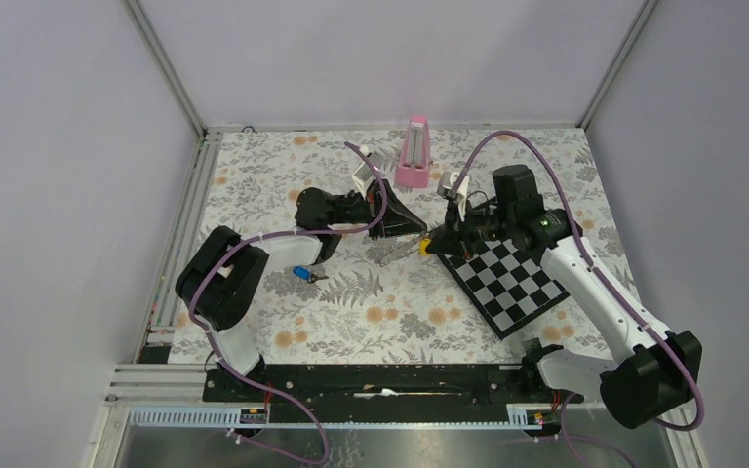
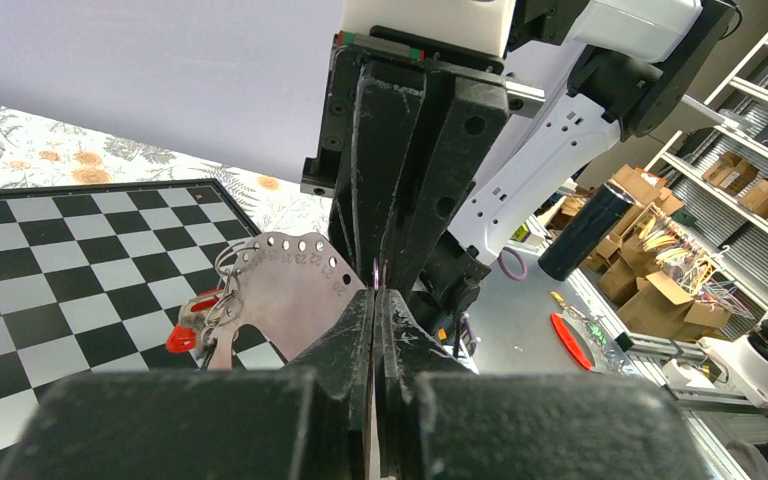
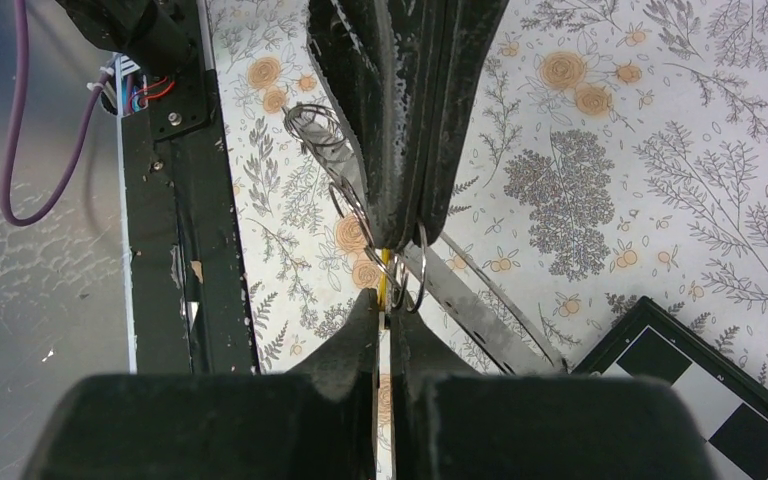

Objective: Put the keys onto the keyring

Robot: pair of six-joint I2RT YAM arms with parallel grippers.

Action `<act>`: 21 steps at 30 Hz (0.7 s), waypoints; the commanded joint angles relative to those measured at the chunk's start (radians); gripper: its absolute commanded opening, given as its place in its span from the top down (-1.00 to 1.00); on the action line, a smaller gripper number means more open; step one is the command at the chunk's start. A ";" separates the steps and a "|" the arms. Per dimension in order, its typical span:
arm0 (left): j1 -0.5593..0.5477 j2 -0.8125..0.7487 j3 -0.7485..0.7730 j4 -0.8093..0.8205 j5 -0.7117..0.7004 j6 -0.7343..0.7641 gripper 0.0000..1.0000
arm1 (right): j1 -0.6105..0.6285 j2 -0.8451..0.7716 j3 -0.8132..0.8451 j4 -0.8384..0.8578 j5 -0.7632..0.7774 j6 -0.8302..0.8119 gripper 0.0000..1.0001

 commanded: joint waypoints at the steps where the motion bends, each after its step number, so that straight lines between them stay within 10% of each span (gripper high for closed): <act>1: -0.009 -0.006 0.008 0.133 -0.047 -0.032 1.00 | -0.003 0.006 -0.009 0.021 0.007 0.007 0.93; 9: -0.003 -0.014 0.010 0.140 -0.034 -0.024 1.00 | -0.003 -0.035 0.017 -0.014 0.061 -0.019 0.34; 21: 0.001 -0.020 -0.008 0.123 -0.007 0.014 1.00 | -0.016 -0.085 0.145 -0.105 0.109 -0.060 0.21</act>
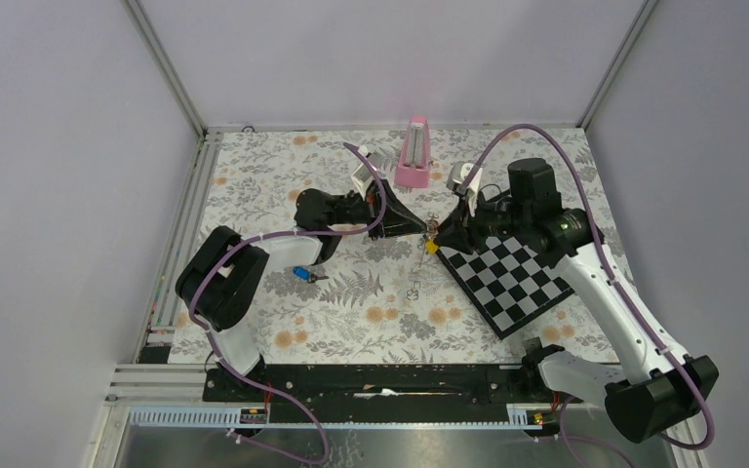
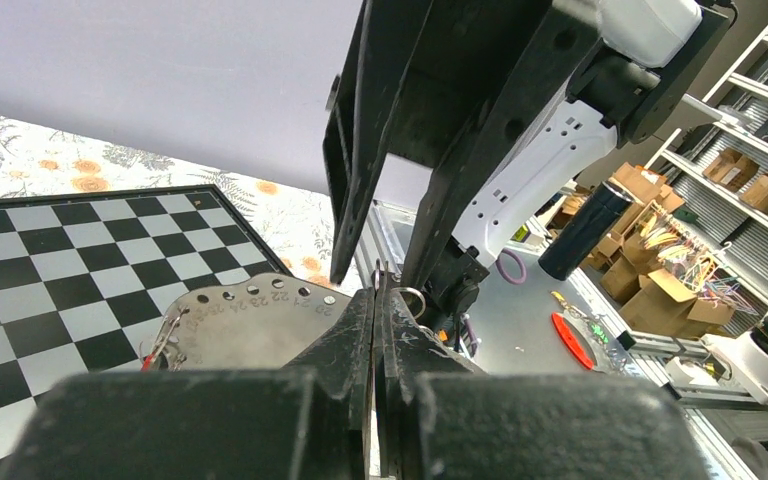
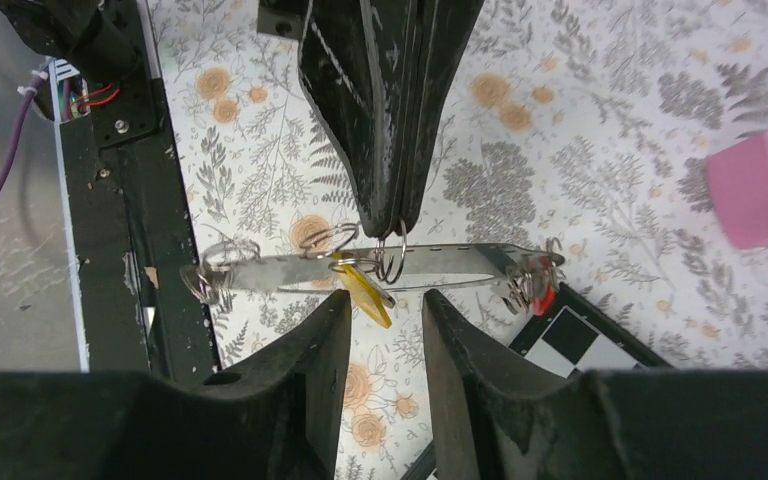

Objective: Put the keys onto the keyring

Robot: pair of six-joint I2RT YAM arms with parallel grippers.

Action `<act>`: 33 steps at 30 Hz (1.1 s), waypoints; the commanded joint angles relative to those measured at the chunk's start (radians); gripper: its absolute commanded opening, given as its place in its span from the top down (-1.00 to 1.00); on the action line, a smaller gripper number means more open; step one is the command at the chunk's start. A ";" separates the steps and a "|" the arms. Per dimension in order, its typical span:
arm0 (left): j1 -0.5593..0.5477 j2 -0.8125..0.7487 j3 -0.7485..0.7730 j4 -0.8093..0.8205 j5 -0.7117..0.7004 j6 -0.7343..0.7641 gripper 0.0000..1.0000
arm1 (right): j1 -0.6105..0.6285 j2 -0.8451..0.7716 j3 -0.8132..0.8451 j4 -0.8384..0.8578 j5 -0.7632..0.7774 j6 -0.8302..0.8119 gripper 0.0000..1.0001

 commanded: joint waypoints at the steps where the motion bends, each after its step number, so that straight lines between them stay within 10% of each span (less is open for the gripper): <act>1: 0.001 -0.023 -0.007 0.096 -0.004 0.028 1.00 | -0.011 -0.019 0.076 -0.026 0.009 -0.015 0.20; 18: 0.000 -0.024 -0.002 0.095 0.010 0.031 1.00 | -0.011 0.048 0.052 0.048 -0.069 0.054 0.37; 27: -0.002 -0.015 0.001 0.098 0.014 0.038 1.00 | -0.011 0.052 0.050 0.047 -0.100 0.048 0.97; 33: 0.000 -0.025 0.014 -0.044 0.110 0.205 1.00 | -0.011 0.062 0.109 -0.048 -0.034 -0.014 1.00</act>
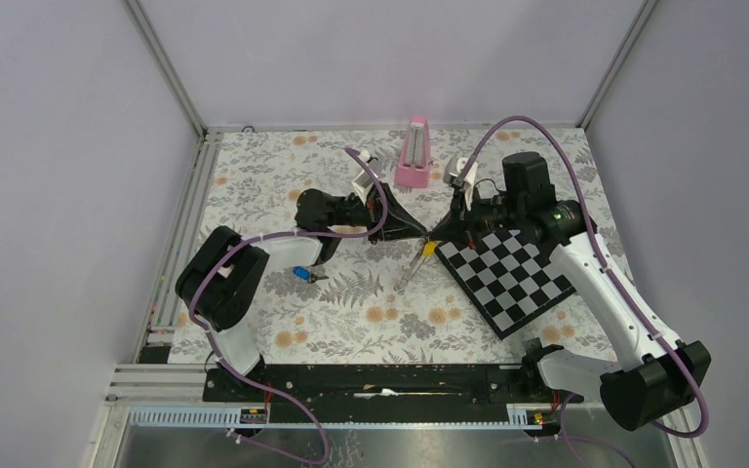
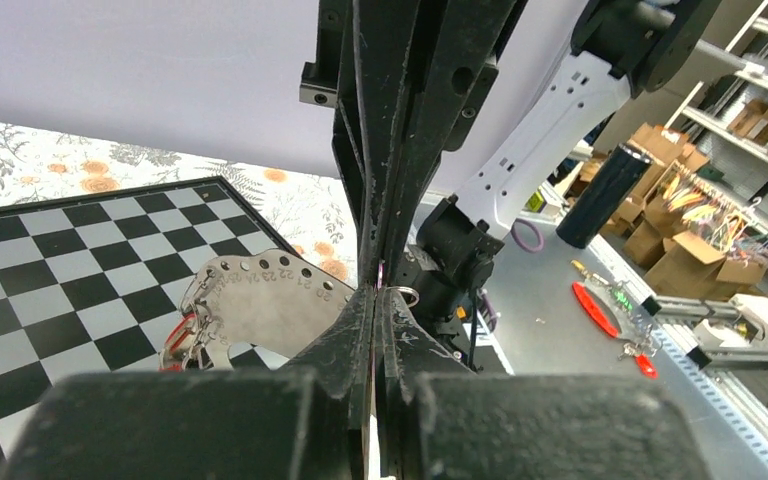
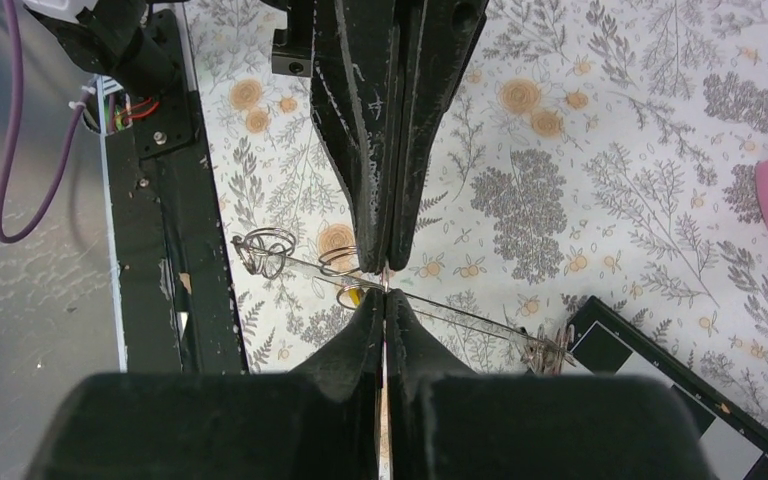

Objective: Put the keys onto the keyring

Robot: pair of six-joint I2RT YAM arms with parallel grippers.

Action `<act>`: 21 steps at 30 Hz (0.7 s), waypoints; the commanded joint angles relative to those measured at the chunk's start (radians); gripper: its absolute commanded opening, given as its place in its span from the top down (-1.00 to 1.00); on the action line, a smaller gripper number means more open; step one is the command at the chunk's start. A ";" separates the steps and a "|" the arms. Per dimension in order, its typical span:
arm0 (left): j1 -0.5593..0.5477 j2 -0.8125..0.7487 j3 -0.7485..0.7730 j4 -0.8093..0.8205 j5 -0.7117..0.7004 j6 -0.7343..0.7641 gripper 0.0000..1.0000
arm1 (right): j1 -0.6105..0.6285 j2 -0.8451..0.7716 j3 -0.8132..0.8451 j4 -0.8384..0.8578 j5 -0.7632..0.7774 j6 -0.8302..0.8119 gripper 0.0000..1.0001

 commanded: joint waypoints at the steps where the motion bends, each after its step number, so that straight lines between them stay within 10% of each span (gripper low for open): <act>1: -0.001 -0.034 0.035 -0.112 0.086 0.225 0.93 | -0.003 0.013 0.075 -0.076 0.047 -0.065 1.00; 8: -0.001 -0.093 0.202 -0.855 0.098 0.773 0.39 | 0.005 0.076 0.169 -0.242 0.143 -0.132 1.00; 21: -0.033 -0.084 0.251 -0.923 0.126 0.816 0.12 | 0.043 0.131 0.240 -0.324 0.208 -0.147 1.00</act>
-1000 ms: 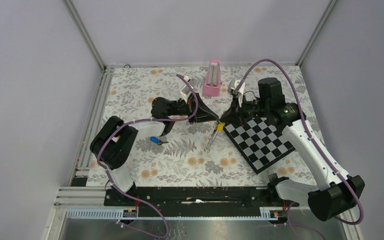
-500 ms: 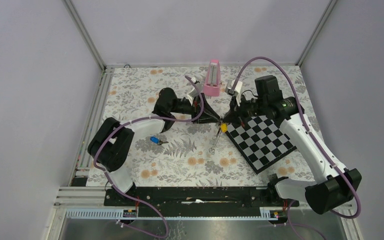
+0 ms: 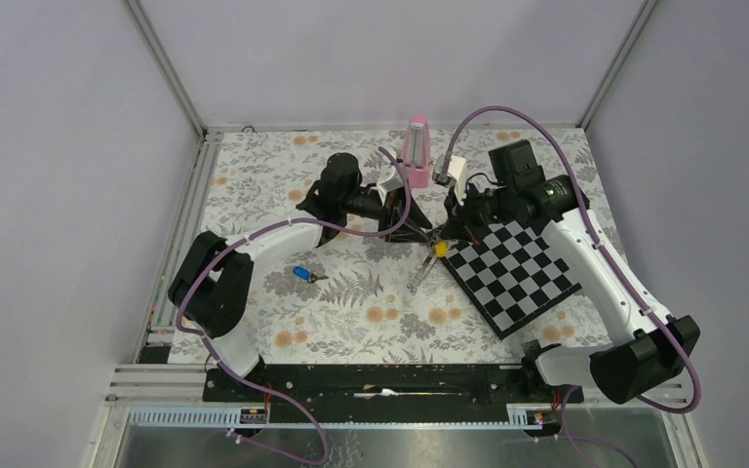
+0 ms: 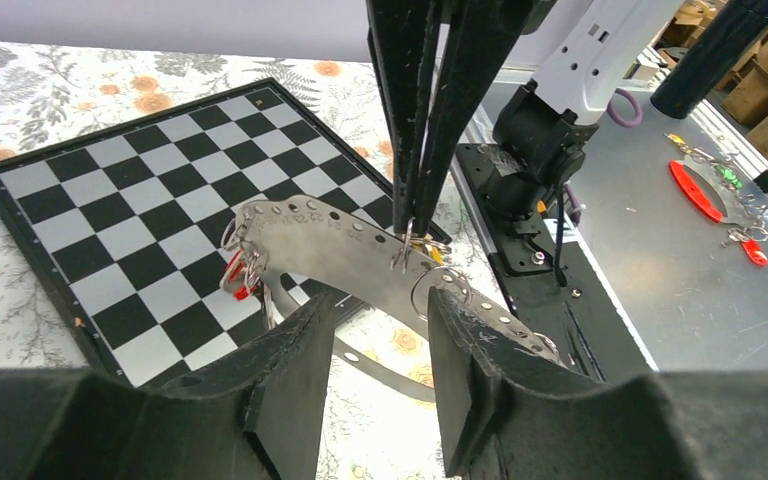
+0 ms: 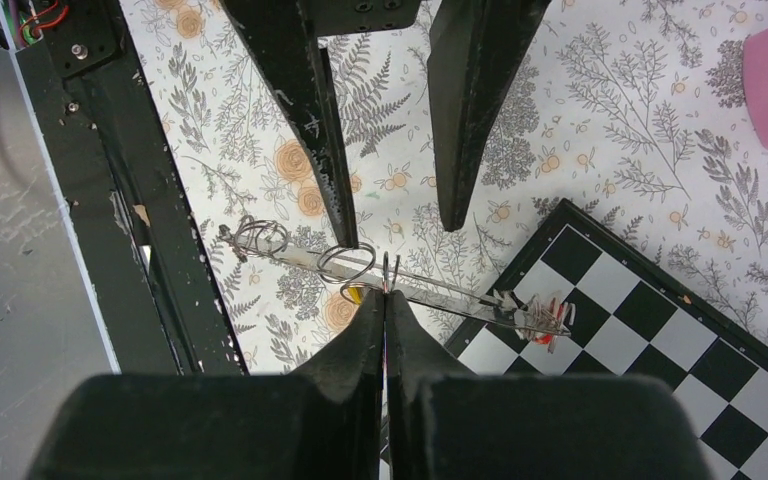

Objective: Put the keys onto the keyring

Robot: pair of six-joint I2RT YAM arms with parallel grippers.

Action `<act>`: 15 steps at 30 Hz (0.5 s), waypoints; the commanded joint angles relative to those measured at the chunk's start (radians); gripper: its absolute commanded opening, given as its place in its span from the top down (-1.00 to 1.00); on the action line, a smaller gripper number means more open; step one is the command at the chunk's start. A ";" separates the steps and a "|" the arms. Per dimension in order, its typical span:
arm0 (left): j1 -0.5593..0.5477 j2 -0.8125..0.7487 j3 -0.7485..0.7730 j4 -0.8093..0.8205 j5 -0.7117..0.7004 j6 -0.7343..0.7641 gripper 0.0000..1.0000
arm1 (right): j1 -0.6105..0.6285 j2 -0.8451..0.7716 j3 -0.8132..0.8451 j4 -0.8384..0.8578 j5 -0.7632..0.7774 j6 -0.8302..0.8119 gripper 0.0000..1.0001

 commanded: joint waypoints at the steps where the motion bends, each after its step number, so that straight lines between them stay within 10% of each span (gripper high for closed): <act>1: -0.021 -0.030 0.022 0.051 0.039 -0.002 0.12 | 0.013 -0.002 0.042 -0.013 0.004 -0.010 1.00; 15: -0.031 0.003 -0.022 0.323 0.054 -0.209 0.28 | 0.017 -0.018 0.003 0.023 -0.013 0.003 1.00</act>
